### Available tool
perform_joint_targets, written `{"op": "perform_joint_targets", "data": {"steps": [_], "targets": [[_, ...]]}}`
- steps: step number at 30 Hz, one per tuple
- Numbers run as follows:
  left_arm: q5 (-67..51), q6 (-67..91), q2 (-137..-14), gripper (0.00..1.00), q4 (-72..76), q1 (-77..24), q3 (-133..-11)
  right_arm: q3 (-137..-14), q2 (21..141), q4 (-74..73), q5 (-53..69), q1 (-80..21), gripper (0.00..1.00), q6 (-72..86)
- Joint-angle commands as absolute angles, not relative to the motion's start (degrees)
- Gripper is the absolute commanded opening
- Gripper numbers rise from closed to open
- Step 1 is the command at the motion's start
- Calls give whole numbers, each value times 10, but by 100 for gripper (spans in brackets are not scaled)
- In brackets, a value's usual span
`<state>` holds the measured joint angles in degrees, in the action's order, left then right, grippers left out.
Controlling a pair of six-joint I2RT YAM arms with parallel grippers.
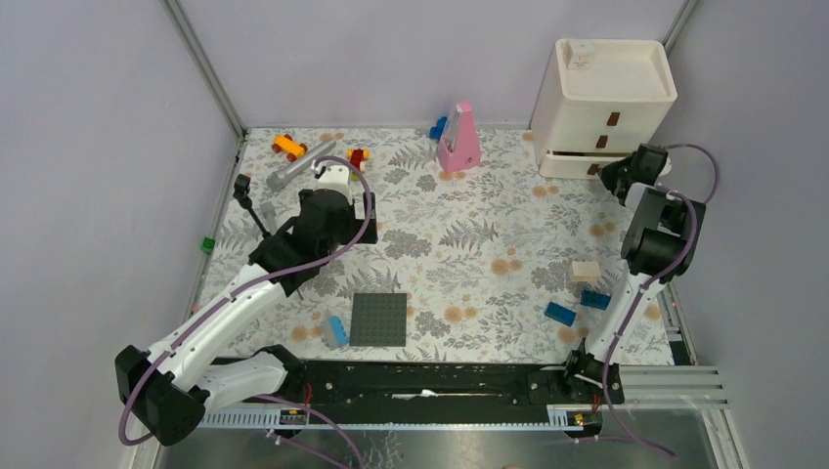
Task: Organize the makeup
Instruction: Close the drawer in the storage box.
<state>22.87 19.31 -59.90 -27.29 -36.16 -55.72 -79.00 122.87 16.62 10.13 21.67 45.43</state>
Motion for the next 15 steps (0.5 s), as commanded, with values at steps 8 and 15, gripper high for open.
{"op": "perform_joint_targets", "data": {"steps": [8,15], "targets": [[221,186,-602,99,-244,-352,-563,-865,1302,297,183,207,7,534],[220,186,-602,99,-244,-348,-562,-809,1262,357,206,207,11,539]]}}
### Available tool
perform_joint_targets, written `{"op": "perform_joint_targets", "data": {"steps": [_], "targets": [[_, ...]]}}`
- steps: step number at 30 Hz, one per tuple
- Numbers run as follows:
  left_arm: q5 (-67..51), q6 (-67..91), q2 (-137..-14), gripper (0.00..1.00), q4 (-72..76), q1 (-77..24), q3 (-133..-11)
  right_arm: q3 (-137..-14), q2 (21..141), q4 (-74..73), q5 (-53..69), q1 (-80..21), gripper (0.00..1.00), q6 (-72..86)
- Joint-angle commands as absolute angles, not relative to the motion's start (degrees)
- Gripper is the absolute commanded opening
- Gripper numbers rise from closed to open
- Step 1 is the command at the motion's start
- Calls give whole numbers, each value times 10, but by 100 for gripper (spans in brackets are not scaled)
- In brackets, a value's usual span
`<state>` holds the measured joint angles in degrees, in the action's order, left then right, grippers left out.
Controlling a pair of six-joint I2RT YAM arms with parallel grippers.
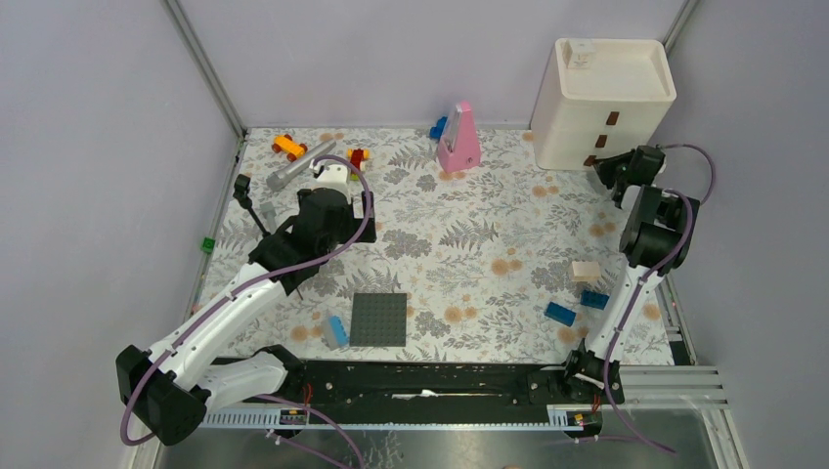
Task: Organize the makeup
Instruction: Close the drawer in the storage box, then reset both arms
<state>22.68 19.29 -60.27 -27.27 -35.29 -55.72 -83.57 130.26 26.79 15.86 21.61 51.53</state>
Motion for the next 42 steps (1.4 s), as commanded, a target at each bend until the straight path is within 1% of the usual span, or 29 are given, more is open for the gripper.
{"op": "perform_joint_targets", "data": {"steps": [1,5,7,9,14,17,20,24,26,28,29,37,39,42], "targets": [[220,186,-601,99,-244,-348,-562,-784,1236,348,193,207,12,523],[221,186,-601,99,-245,-348,-561,-702,1101,227,74,207,14,464],[225,185,-598,99,-245,-347,-560,-667,1028,168,39,207,16,443],[229,185,-596,99,-246,-345,-560,-625,975,142,42,207,21,427],[240,186,-587,99,-249,-342,-558,-541,865,72,132,206,41,383],[241,186,-584,99,-249,-338,-557,-479,788,46,173,206,49,379],[238,186,-585,99,-250,-332,-558,-432,699,15,160,189,54,369],[241,188,-584,99,-249,-327,-554,-426,614,-61,70,105,62,339],[242,188,-585,99,-247,-327,-551,-431,587,-89,29,55,76,329],[242,188,-587,99,-244,-327,-550,-430,565,-105,2,9,94,322],[241,188,-587,99,-242,-327,-549,-429,556,-113,-16,-22,99,318],[243,194,-578,99,-223,-327,-538,-414,524,-183,-119,-141,100,286],[246,195,-578,99,-224,-326,-538,-395,509,-189,-136,-147,100,280],[247,190,-575,99,-226,-326,-539,-382,481,-211,-199,-148,100,268]]}}
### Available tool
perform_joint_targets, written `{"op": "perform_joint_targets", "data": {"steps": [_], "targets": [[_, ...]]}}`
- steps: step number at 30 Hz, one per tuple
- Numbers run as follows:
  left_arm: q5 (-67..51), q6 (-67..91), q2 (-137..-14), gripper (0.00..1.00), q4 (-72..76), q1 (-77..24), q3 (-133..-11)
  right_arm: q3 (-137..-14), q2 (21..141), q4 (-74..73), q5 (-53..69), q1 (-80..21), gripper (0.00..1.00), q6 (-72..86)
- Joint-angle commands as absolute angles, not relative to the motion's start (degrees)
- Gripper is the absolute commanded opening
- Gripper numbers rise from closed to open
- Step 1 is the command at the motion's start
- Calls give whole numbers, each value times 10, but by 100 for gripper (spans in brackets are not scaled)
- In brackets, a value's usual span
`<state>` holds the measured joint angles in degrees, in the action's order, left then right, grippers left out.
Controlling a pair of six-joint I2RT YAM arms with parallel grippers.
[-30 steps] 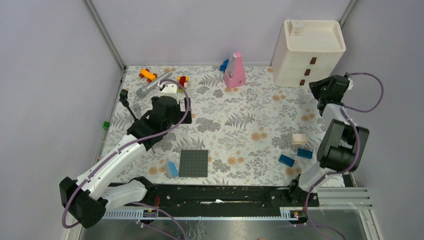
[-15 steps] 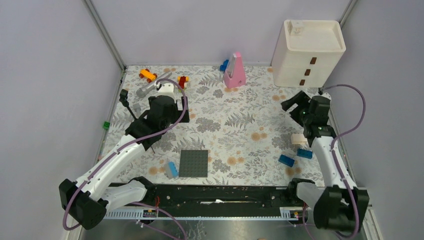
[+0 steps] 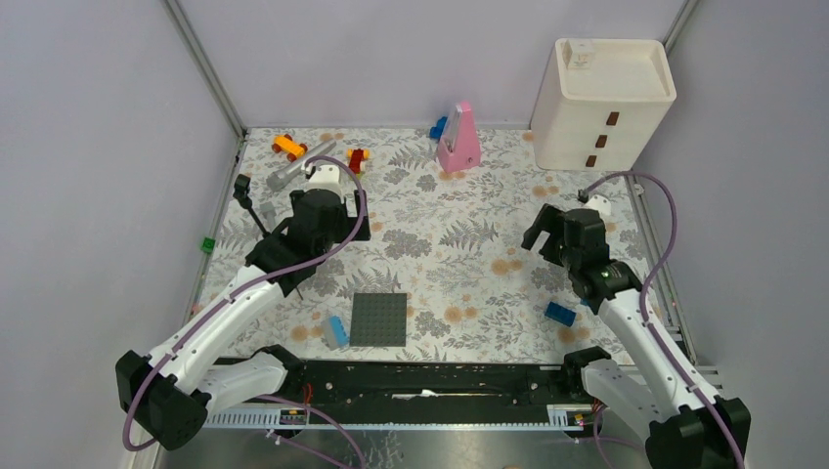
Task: Organize the makeup
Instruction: Reset both arms
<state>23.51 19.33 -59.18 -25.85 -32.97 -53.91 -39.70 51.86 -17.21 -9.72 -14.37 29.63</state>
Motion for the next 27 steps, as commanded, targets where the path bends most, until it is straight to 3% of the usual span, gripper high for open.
{"op": "perform_joint_targets", "data": {"steps": [1,17,24,27], "targets": [[243,187,-577,99,-228,-326,-540,-376,469,-212,-216,-148,99,259],[260,180,-563,99,-246,-326,-544,-276,319,-144,-296,-148,99,229],[251,171,-557,99,-253,-326,-548,-308,322,-154,-182,-148,100,159],[253,169,-549,99,-253,-326,-548,-321,349,-166,-210,-148,100,174]]}}
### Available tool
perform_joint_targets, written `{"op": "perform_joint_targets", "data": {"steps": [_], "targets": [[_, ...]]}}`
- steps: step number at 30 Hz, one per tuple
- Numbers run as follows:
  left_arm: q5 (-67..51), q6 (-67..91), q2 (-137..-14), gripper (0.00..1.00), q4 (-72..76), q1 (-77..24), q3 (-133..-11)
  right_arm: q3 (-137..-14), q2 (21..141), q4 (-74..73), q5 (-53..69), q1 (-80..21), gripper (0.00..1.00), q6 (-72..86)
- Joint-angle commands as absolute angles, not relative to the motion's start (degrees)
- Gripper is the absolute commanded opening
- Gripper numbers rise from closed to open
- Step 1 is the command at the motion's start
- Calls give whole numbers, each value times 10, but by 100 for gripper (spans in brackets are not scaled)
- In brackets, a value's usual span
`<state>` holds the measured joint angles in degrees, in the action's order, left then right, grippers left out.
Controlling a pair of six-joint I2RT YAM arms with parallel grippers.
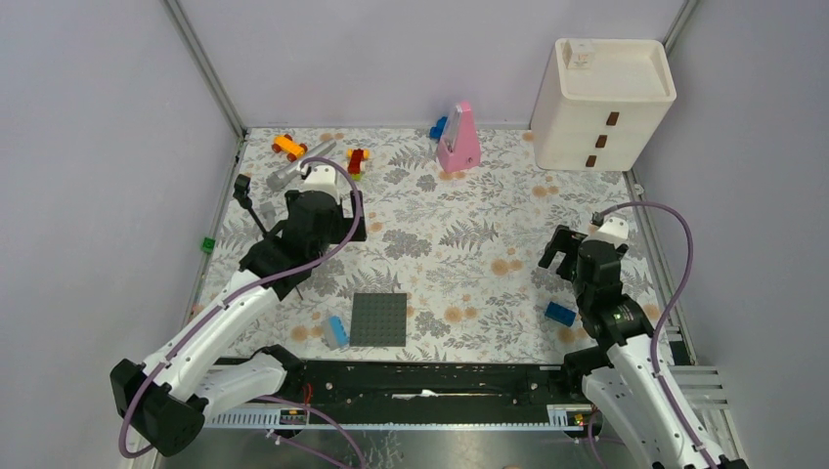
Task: Organize the makeup
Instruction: Reset both arms
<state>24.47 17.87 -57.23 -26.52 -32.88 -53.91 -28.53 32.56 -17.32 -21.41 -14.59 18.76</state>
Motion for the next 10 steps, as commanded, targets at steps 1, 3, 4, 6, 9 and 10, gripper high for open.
{"op": "perform_joint_targets", "data": {"steps": [1,3,4,6,9,10], "targets": [[253,168,-546,99,-253,-326,-547,-323,360,-168,-223,-148,99,184],[252,165,-542,99,-252,-326,-544,-328,386,-175,-244,-148,100,200],[252,164,-542,99,-251,-326,-543,-331,397,-176,-244,-148,100,197],[249,164,-541,99,-252,-326,-543,-341,417,-177,-237,-148,99,187],[248,166,-543,99,-251,-326,-546,-348,438,-158,-178,-148,99,158],[249,168,-539,99,-250,-326,-546,-358,446,-153,-152,-148,100,151]]}}
